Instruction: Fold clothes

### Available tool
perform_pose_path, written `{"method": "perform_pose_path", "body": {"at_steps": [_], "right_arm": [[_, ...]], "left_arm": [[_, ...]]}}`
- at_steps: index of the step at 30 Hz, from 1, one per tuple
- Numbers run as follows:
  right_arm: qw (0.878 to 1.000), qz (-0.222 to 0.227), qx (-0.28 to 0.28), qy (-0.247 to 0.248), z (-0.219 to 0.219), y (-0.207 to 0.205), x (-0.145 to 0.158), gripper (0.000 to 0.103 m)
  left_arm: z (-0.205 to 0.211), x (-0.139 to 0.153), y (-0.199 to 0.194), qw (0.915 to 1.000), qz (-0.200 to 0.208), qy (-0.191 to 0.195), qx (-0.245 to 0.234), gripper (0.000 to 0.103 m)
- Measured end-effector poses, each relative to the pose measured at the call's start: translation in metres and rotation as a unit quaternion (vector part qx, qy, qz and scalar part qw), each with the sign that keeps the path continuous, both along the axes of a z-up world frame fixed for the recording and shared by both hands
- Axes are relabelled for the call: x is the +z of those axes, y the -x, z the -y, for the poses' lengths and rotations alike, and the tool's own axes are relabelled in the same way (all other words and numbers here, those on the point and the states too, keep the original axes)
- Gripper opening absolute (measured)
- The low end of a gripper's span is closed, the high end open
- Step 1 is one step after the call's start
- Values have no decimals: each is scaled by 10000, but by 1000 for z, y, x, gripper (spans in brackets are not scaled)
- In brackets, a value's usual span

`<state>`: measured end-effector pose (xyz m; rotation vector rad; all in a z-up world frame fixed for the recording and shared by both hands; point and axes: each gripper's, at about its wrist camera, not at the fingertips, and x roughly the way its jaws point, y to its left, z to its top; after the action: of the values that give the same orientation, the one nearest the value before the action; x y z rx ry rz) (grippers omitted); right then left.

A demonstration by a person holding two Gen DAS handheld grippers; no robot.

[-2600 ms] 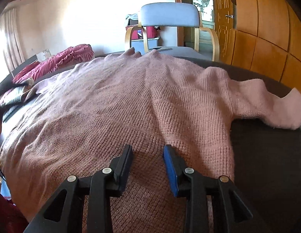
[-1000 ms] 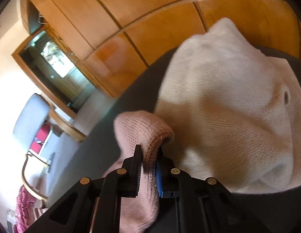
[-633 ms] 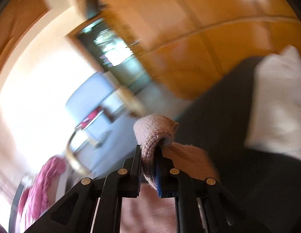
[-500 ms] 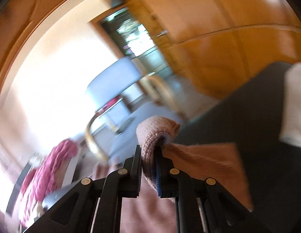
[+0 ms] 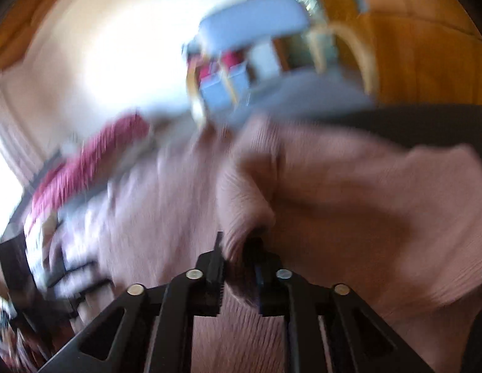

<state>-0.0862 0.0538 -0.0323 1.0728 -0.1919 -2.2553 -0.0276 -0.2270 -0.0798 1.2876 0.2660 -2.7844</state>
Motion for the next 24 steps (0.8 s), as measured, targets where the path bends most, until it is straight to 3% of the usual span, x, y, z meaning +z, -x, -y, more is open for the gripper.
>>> {"method": "perform_pose_path", "body": {"at_steps": [1,3,6,8,12,14,15,19,22,24], "right_arm": [[9999,57,120,-72,3,-3,-6,25],[9993,-205,293,-95,1,-12,0,26],[9962,-431,323,686,-23,-11,9,26],[9924,-413,-79,1153,-43,-8,8,29],[9857,-126,-1262,1108,-86,3,0,33],[9798,47,-1467,1358,-107,5,-7,17],[9775,89,-1542,1433,-116,4,-9,16],[9712,231,-2006,1265,-140,6,-11,15],[9683,142,-2172,1226,-153,6,-7,15],[9666,-23,-2169,1362,-160,4,-3,15]], "left_arm": [[0,0,0,10000,1,-1,0,85],[-1,0,0,10000,9,19,-2,85],[-2,0,0,10000,28,70,-5,85],[-2,0,0,9999,40,107,-5,85],[-6,2,1,9996,109,272,27,85],[-9,4,1,9991,129,382,129,85],[-12,8,1,9991,97,366,201,85],[-26,31,6,9987,-291,-170,380,85],[-60,41,30,9995,-225,193,147,85],[-77,37,51,9966,42,804,181,85]]}}
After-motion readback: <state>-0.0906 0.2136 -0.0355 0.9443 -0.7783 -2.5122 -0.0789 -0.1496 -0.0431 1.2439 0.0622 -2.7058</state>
